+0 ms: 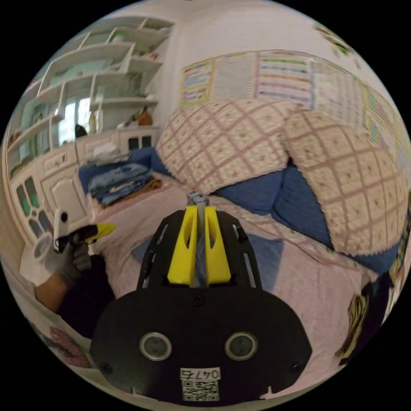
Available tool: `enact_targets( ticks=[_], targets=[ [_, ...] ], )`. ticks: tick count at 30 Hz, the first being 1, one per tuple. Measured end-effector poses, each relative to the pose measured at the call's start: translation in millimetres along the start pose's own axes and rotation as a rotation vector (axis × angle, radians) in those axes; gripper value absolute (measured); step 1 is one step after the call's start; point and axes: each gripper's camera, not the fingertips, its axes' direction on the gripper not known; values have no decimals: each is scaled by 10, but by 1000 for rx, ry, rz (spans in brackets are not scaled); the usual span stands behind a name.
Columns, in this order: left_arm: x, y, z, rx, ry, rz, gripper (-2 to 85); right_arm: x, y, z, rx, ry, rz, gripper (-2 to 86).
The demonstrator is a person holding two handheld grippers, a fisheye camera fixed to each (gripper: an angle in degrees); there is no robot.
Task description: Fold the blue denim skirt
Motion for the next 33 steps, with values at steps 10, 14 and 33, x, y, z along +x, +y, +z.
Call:
enact_targets(
  ticks=[10,14,33],
  targets=[
    [1164,-1322,191,-235,-123,156,85,3129,2055,-2632,105,346,617,1],
    [2035,-1711,852,-506,-210,375,100,4095,3284,-3034,-32,431,903,0],
    [4264,-2816,2760,-759,-451,643,99,5625,4842,-4058,236,60,1000,36]
  ],
)
